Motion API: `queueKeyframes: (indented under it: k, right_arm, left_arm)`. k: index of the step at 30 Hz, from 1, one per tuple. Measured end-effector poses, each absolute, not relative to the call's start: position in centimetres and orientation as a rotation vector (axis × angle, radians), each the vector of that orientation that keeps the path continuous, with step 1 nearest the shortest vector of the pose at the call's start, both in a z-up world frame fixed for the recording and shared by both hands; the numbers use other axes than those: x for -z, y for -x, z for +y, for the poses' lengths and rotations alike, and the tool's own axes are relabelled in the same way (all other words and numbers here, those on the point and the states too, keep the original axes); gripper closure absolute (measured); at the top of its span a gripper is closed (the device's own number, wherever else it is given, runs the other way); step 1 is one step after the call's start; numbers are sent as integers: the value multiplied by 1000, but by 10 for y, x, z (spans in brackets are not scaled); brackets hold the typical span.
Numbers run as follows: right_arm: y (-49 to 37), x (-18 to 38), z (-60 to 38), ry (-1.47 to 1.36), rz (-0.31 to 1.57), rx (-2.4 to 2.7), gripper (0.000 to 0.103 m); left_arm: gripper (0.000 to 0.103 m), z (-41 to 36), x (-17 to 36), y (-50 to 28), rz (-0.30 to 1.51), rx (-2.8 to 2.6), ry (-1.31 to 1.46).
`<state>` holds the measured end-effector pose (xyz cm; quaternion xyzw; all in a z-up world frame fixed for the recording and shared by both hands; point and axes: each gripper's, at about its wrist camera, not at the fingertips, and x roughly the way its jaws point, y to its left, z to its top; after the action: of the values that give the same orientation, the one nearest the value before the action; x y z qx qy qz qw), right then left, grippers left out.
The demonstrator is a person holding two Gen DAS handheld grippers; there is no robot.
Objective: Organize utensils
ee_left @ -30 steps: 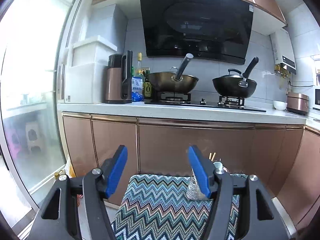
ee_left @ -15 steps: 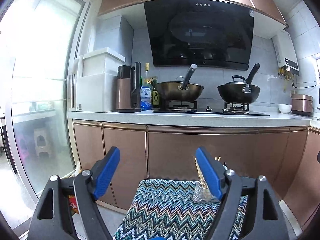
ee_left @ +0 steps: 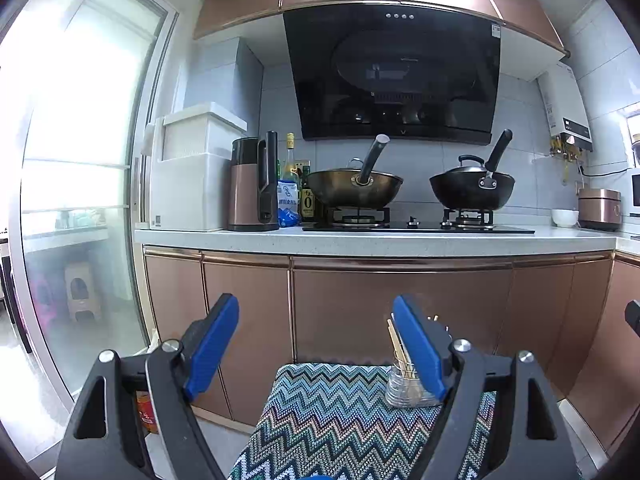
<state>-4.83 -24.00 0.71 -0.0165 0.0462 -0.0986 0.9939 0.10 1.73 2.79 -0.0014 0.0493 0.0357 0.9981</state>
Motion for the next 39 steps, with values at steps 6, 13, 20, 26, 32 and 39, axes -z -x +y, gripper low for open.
queueKeyframes:
  k: [6, 13, 20, 26, 32, 39]
  right_arm:
    - [48, -6, -241, 32, 98, 210, 0]
    - [47, -5, -240, 36, 104, 209, 0]
    - [43, -6, -238, 37, 109, 208, 0]
    - [41, -6, -233, 43, 110, 201, 0]
    - [39, -4, -227, 57, 116, 196, 0]
    - [43, -6, -228, 56, 111, 211, 0]
  left_arm:
    - [24, 17, -26, -2, 106, -66, 5]
    - [24, 18, -25, -2, 112, -61, 5]
    - [24, 24, -24, -1, 109, -72, 16]
    - [24, 29, -24, 1, 105, -86, 19]
    - [24, 32, -24, 2, 102, -95, 21]
    - [24, 33, -25, 2, 101, -97, 27]
